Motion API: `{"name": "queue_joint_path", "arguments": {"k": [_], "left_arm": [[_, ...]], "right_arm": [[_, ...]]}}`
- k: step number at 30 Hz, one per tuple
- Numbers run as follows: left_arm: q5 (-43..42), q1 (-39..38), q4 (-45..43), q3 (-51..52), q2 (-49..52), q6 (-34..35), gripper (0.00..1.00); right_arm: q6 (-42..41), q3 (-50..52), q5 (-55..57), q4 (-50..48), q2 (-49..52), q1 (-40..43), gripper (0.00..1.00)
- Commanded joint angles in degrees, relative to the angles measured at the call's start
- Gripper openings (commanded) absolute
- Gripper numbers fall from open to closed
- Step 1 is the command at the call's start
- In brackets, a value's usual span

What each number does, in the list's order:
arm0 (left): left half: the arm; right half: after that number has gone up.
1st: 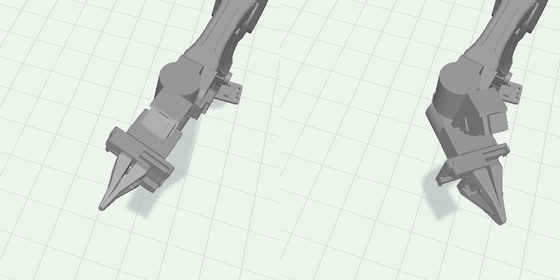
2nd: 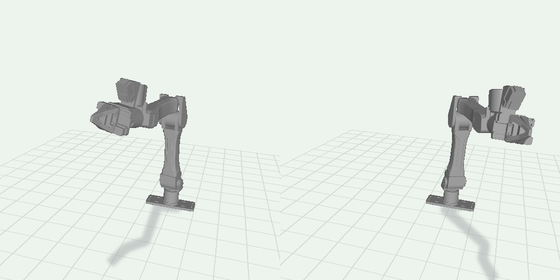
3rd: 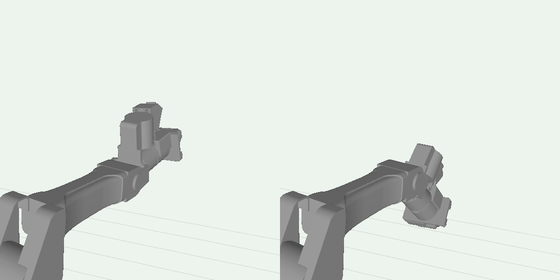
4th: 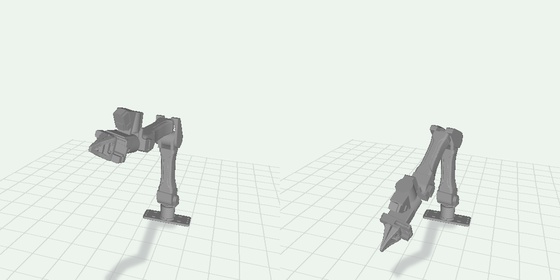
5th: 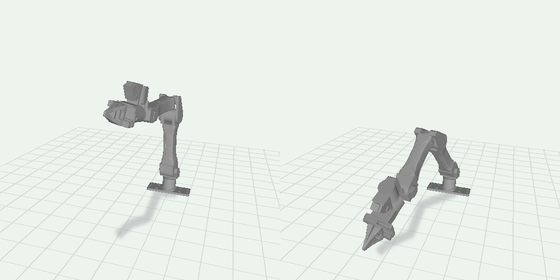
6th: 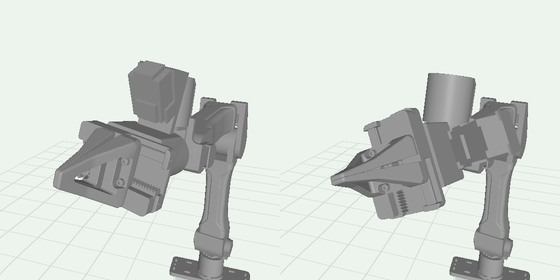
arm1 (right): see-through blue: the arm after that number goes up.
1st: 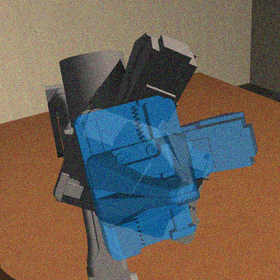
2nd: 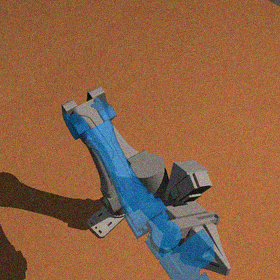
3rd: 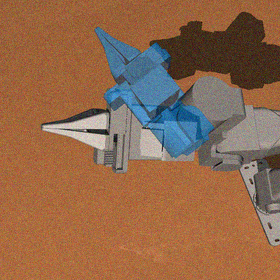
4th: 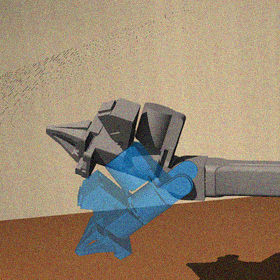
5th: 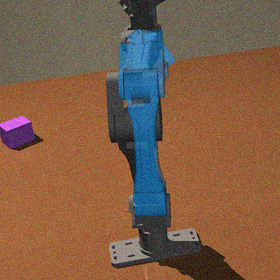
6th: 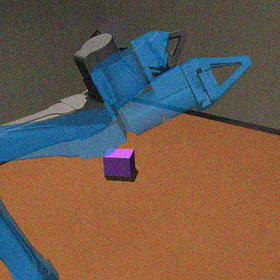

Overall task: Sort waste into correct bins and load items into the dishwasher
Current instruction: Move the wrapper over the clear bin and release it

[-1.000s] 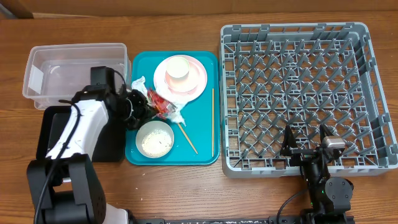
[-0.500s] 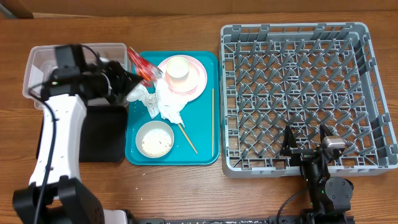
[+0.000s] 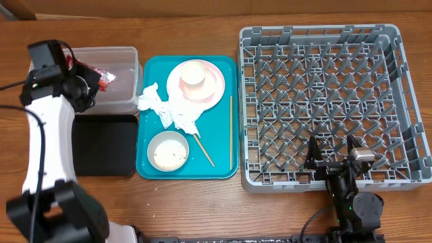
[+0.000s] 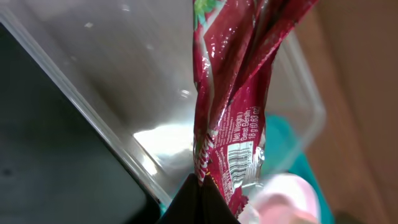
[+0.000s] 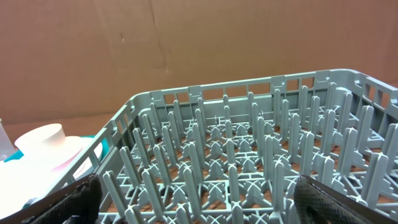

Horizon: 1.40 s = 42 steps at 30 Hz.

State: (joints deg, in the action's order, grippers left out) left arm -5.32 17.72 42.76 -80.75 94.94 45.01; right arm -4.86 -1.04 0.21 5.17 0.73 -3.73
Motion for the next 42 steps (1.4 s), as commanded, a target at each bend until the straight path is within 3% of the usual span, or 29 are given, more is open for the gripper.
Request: {"name": "queue_joint_path", "arguments": {"k": [1,8,9,10,11,13,17,20,22,24,27,28,29,33,37,42], "left_arm": [[7.4,0.2,-2.4,-0.6,5.8,-0.8,0.04],[7.3,1.4,-5.9,-0.6,9.4,-0.9,0.06],[7.2,1.6,-6.3,-0.6,9.5,-0.9,0.29],[7.2,1.7,-6.9,-0.7,9.4,-1.0,0.61],[7.1,1.7,-7.1,-0.8,9.4,-1.4,0.73],[6.0,1.7,-7.0,-1.7,9.0,-3.8,0.82],[4.8,1.4,-3.5,-5.4,6.4,-9.1,0.88],[2.6,0.8,1.2,-8.7,3.8,-12.6,0.84],[-1.3,0.1,4.3,-10.3,1.8,-16.1,0.74],[-5.2,-1.0,7.6,-10.7,-0.6,-18.1,0.53],[-6.3,-3.3,14.2,-10.7,-3.3,-18.5,0.36],[-6.3,-4.7,17.4,-10.7,-3.8,-19.3,0.11],[-6.3,-6.0,19.6,-10.7,-3.8,-19.3,0.04],[-5.0,-13.6,25.8,-9.1,-3.6,-21.0,0.04],[2.2,-21.2,25.5,-6.3,-3.3,-20.8,0.05],[10.1,-28.7,21.9,-2.2,-2.8,-19.1,0.26]], "right_arm": [[0.2,0.6,-0.3,-0.4,-0.6,0.3,1.00],[0.2,0.6,-0.3,-0.4,-0.6,0.3,1.00],[0.2,0.6,-0.3,-0.4,-0.6,0.3,1.00],[0.2,0.6,-0.3,-0.4,-0.6,0.3,1.00],[0.2,0.6,-0.3,-0.4,-0.6,0.3,1.00],[0.2,0.6,-0.3,-0.4,-0.6,0.3,1.00],[0.2,0.6,-0.3,-0.4,-0.6,0.3,1.00],[0.2,0.6,-0.3,-0.4,-0.6,0.3,1.00],[0.2,0.6,-0.3,-0.4,-0.6,0.3,1.00],[0.2,0.6,-0.3,-0.4,-0.6,0.3,1.00],[0.2,0.6,-0.3,-0.4,-0.6,0.3,1.00],[0.2,0.6,-0.3,-0.4,-0.6,0.3,1.00],[0.2,0.6,-0.3,-0.4,-0.6,0.3,1.00],[0.2,0.6,-0.3,-0.4,-0.6,0.3,1.00],[0.2,0.6,-0.3,-0.4,-0.6,0.3,1.00],[0.2,0.6,-0.3,-0.4,-0.6,0.3,1.00]]}}
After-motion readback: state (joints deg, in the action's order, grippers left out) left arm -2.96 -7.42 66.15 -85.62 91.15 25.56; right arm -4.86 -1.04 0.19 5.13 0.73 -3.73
